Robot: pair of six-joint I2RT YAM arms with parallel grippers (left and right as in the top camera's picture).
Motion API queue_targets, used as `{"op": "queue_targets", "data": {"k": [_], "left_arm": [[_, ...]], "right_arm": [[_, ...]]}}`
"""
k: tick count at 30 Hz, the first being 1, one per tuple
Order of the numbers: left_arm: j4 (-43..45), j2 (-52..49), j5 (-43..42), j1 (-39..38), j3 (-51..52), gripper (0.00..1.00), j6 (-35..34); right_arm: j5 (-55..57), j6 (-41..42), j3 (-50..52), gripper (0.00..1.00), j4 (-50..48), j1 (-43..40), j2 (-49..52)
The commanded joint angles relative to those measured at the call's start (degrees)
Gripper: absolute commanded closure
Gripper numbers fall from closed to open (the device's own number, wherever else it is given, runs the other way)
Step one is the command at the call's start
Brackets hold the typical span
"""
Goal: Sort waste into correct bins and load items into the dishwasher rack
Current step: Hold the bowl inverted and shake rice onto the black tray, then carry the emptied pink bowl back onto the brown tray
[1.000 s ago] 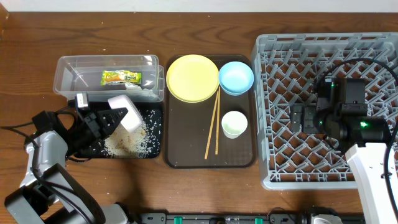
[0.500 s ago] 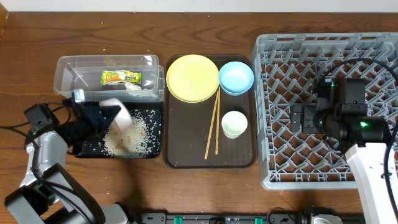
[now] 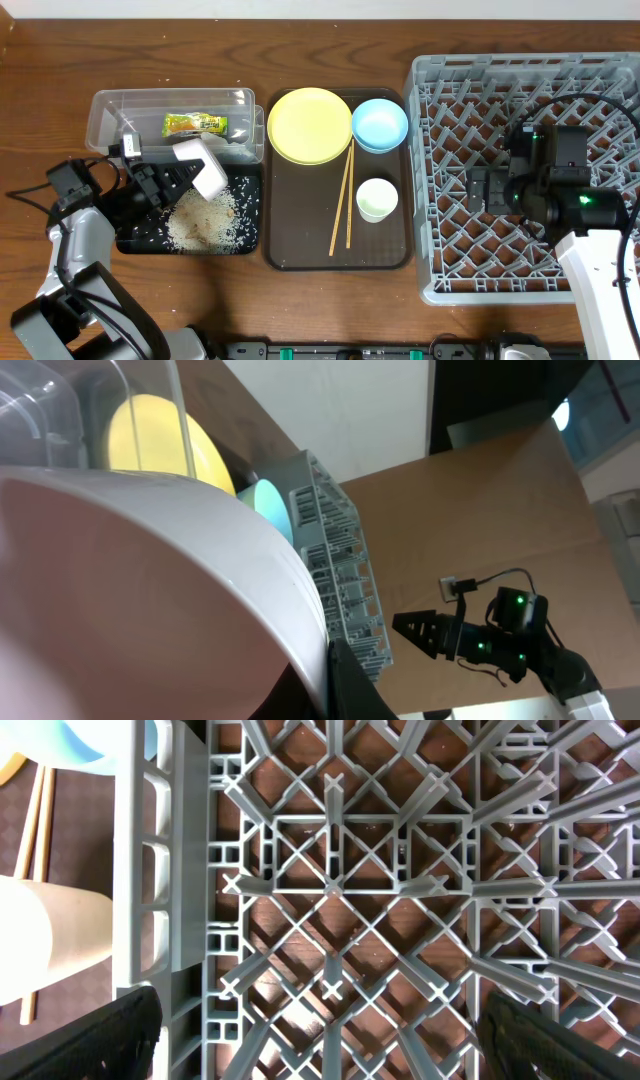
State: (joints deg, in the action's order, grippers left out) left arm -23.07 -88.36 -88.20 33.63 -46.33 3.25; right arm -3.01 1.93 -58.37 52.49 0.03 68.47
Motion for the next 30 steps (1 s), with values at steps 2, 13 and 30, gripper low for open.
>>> {"op": "queue_targets", "data": {"k": [2, 13, 30], "left_arm": [[0.07, 0.39, -1.7, -0.13, -0.13, 0.94, 0.59], [3.1, 0.42, 4.59, -0.87, -0.13, 0.94, -12.76], [6.14, 13.88, 33.18, -26.77, -0.68, 0.94, -15.19]], "right_arm": [[-0.24, 0.17, -1.14, 0.01, -0.2, 0.7, -0.2], [-0.26, 0.15, -1.14, 0.01, 0.04, 0.68, -0.22], [-0.24, 0.17, -1.14, 0.01, -0.42, 0.68, -0.2]]}}
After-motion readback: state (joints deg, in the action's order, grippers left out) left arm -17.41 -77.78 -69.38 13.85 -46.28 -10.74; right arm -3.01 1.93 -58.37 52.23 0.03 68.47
